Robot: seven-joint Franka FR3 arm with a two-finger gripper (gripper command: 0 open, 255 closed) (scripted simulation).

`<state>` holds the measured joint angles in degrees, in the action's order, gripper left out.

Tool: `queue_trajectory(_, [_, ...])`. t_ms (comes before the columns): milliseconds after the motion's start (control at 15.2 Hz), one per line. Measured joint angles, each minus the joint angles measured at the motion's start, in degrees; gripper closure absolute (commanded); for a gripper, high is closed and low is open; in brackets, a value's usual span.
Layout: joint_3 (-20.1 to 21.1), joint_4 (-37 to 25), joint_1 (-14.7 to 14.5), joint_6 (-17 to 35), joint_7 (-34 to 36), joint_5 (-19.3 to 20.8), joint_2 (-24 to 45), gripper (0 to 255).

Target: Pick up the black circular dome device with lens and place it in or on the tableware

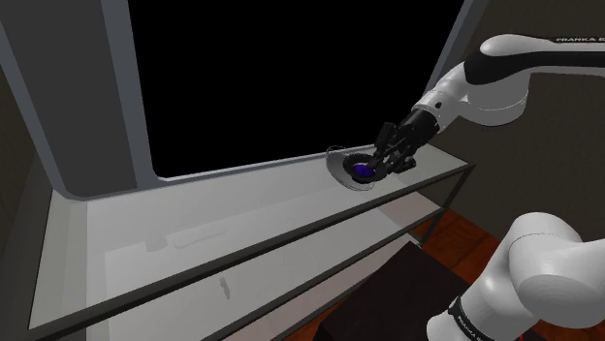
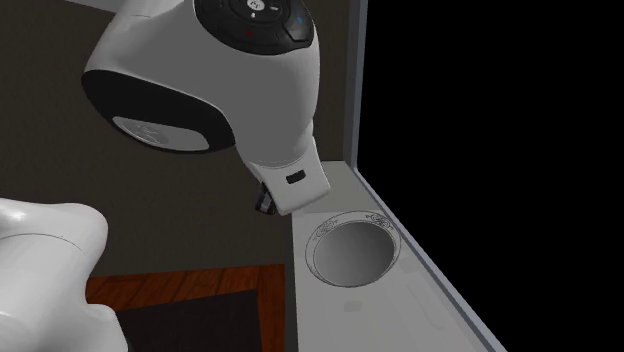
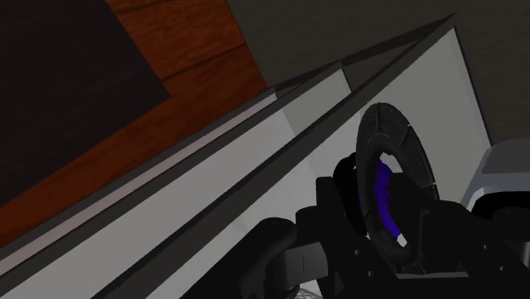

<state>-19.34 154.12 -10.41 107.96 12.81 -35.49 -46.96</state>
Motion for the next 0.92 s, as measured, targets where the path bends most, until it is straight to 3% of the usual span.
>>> queue_trajectory(594, [0.91, -5.49, -0.18, -4.67, 4.51, 0.51, -0.91, 255])
queue_trajectory(924, [-4.34, -13.14, -1.18, -7.21, 0.86, 2.13, 6.91, 255])
